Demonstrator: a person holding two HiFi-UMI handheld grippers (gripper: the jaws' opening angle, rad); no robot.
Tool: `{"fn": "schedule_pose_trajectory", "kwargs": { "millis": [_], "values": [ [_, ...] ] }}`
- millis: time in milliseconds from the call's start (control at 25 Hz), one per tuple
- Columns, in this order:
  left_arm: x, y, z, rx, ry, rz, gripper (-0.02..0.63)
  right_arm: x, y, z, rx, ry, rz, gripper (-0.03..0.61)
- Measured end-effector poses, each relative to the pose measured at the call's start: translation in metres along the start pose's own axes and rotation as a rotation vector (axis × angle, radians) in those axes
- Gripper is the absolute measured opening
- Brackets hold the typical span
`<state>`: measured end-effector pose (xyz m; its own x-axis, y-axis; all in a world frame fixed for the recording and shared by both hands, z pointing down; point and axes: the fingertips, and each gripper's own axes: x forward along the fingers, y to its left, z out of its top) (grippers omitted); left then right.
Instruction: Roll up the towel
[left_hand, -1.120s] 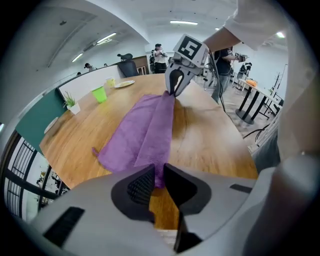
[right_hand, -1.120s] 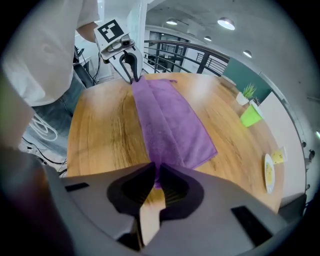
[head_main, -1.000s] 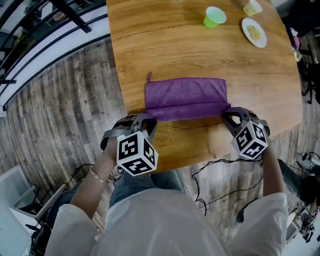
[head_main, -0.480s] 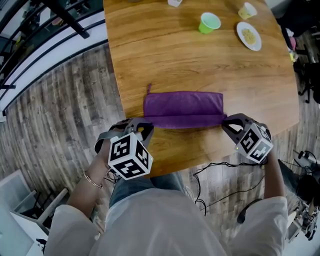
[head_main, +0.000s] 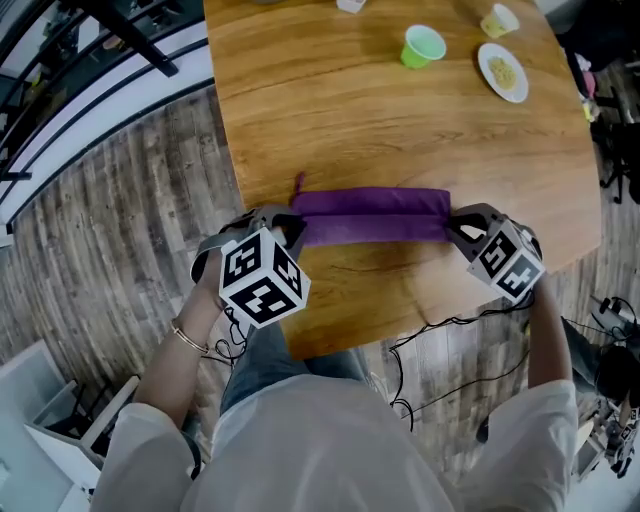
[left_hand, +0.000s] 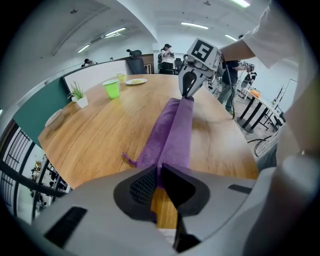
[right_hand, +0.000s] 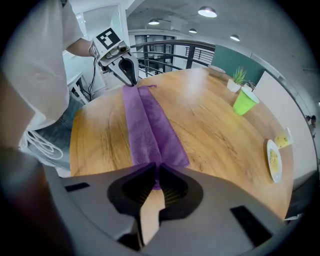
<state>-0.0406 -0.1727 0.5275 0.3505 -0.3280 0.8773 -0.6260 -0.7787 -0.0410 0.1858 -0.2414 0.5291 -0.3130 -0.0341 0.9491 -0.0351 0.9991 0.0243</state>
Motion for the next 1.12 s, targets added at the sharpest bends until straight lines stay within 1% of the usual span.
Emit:
{"fn": "schedule_pose_trajectory", "kwargs": {
  "millis": [120, 240, 360, 440, 560, 680, 920, 1120],
  "values": [
    [0.004, 0.005, -0.004, 0.005, 0.003, 0.014, 0.055, 0.0, -0.004, 0.006, -0.003, -0.006, -0.044, 0.044],
    [-0.004, 0.01, -0.004, 0.004, -0.01, 0.043, 0.083, -0.008, -0.011, 0.003, 0.005, -0.029, -0.103, 0.088],
    [-0.023, 0.012, -0.002, 0.04, -0.022, 0.074, 0.095, -0.025, -0.008, 0.004, 0.018, -0.054, -0.11, 0.104],
    [-0.03, 0.003, 0.002, 0.079, -0.036, 0.062, 0.094, -0.03, 0.004, 0.003, 0.007, -0.054, -0.083, 0.101],
    [-0.026, -0.02, 0.002, 0.138, -0.042, 0.011, 0.084, -0.022, 0.024, -0.001, -0.039, -0.05, -0.052, 0.089],
    [-0.014, -0.039, -0.001, 0.166, -0.029, -0.027, 0.085, -0.009, 0.032, -0.002, -0.07, -0.051, -0.043, 0.083],
    [0.006, -0.043, -0.003, 0.177, -0.012, -0.025, 0.086, 0.01, 0.031, -0.006, -0.103, -0.031, -0.05, 0.073],
    [0.01, -0.039, -0.004, 0.198, -0.011, 0.0, 0.077, 0.014, 0.029, -0.005, -0.104, -0.039, -0.072, 0.041]
  ]
}}
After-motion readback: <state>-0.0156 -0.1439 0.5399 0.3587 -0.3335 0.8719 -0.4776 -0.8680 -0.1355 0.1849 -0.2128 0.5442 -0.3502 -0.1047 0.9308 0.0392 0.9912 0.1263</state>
